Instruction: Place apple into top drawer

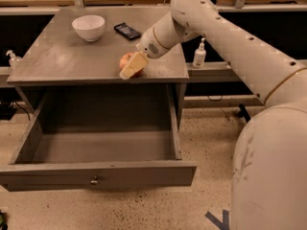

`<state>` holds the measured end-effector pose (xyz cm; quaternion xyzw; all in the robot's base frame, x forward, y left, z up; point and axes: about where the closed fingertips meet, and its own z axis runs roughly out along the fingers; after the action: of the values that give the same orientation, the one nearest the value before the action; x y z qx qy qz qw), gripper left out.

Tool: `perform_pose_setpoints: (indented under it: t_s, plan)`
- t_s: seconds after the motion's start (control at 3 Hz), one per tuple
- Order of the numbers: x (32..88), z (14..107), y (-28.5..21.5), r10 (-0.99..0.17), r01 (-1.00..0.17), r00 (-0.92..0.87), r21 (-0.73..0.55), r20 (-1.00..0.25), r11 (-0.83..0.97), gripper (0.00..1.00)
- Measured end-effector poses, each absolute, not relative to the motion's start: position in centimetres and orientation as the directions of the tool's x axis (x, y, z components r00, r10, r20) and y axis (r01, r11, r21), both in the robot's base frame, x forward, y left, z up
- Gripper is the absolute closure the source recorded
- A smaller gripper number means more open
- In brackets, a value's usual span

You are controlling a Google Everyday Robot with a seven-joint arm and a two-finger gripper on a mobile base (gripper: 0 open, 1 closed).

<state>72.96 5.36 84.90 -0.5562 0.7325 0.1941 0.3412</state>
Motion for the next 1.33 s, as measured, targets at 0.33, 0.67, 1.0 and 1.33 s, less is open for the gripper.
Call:
perform_pose_setpoints:
  t_s: [0.33,0.67,1.0,1.33]
  plan:
    - [72.5,84.9,6.6,-0.696,-0.959,-0.118,-0.1,-0.709,0.264,0.41]
    - [71.2,86.0,6.1,-0.717,-0.967,-0.088,-0.115,-0.692,0.229,0.64]
    - [68.2,89.7,3.9,-0.734,-0.965,-0.026,-0.176,-0.679,0.196,0.88]
    - [67.6,90.7,3.6,-0.736,-0.963,-0.012,-0.192,-0.677,0.192,1.0]
